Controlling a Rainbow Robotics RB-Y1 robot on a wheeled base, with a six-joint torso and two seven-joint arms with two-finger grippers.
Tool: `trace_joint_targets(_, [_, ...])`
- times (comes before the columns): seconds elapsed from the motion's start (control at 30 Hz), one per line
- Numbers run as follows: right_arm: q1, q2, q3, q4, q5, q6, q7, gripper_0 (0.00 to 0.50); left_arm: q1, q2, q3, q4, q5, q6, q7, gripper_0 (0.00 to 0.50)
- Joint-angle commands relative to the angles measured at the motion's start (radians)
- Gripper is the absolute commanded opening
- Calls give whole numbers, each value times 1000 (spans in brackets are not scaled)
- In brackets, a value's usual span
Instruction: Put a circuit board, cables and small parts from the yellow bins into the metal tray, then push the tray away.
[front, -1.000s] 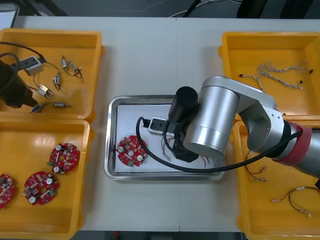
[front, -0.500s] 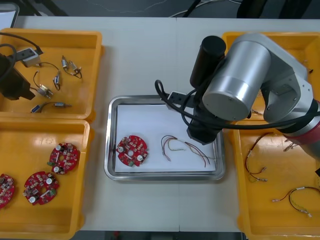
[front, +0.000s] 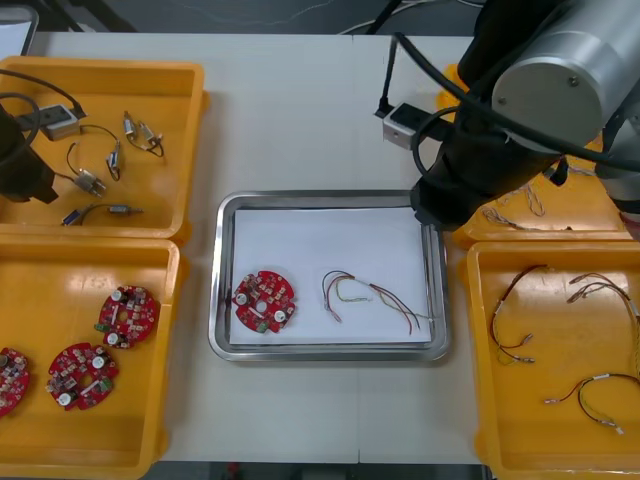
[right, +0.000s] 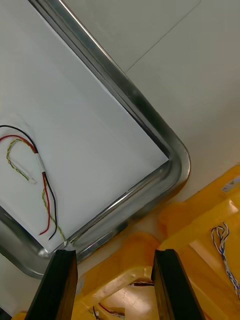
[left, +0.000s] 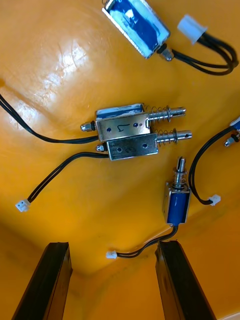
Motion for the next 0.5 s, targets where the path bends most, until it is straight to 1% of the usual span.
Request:
trace_joint_targets(0.03, [-5, -72, -94, -33, -48, 4, -41, 442, -43, -22, -2, 6, -32, 12, 97, 500])
trace_joint_targets(0.13, [9, -104, -140, -33, -87, 4, -67, 440, -43, -39, -2, 8, -54, 12, 100, 500])
trace_joint_targets(0.27, [32, -151, -177, -33, -130, 4, -154, 442, -43, -63, 1, 6, -79, 9, 108, 500])
trace_joint_targets(0.37, [43, -182, -180, -33, -132, 4, -219, 442, -43, -82, 7, 8, -92, 6, 109, 500])
trace_joint_targets(0.5, [58, -213, -191, -33, -114, 4, -312, 442, -43, -96, 7, 8, -103, -2, 109, 500])
